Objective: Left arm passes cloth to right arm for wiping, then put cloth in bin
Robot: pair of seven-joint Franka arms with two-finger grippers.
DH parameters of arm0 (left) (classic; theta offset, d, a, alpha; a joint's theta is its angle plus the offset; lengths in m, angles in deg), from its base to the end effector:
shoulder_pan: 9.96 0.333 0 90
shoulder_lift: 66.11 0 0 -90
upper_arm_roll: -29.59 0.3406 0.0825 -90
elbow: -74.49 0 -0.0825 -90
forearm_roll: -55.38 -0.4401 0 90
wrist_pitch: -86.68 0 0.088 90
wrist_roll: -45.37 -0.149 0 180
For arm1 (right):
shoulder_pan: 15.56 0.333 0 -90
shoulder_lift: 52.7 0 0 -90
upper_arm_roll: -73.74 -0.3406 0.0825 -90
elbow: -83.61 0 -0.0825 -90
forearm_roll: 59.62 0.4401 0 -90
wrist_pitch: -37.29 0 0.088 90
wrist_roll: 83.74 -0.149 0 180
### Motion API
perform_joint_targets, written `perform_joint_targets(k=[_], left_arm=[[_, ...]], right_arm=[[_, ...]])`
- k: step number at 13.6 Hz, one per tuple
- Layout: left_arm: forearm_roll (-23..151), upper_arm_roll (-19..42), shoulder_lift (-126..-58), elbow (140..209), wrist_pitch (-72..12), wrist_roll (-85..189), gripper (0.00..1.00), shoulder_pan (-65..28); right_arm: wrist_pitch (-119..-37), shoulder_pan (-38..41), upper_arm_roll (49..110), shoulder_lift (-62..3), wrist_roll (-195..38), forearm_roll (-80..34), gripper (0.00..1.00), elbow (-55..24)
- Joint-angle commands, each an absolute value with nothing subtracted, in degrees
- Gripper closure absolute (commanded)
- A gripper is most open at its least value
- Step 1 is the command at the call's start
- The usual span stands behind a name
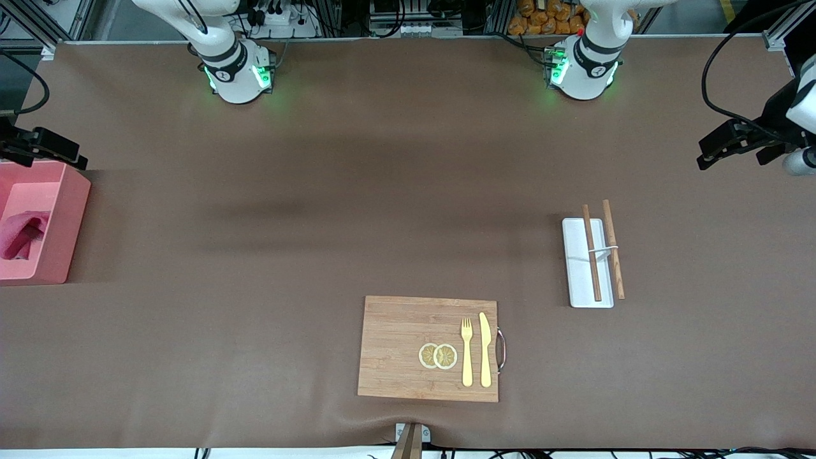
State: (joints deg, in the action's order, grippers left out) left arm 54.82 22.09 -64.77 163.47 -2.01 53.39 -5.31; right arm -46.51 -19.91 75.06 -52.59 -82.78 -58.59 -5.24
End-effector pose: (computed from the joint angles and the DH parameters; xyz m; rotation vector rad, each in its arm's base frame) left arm 0.6009 -0.0293 0.6285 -3.1272 -0.1417 -0.0301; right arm 0.5933 -0.0560 0.6076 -3.1129 0.1263 0.1385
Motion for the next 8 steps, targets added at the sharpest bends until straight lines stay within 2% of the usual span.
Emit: perform_joint_targets(k=[1, 8], left_arm=[[54.32, 21.76, -64.09, 163.43, -2.17, 52.58, 0.0, -5.12], [54.5, 21.5, -64.45, 162.9, -2.09, 52.58, 0.0, -5.03]], right_arm=[[-45.68, -19.25, 75.58, -53.4, -82.51, -58.74, 0.0, -4.89], [-45.68, -19.34, 75.67, -52.96, -82.77, -58.65, 0.0, -4.89]])
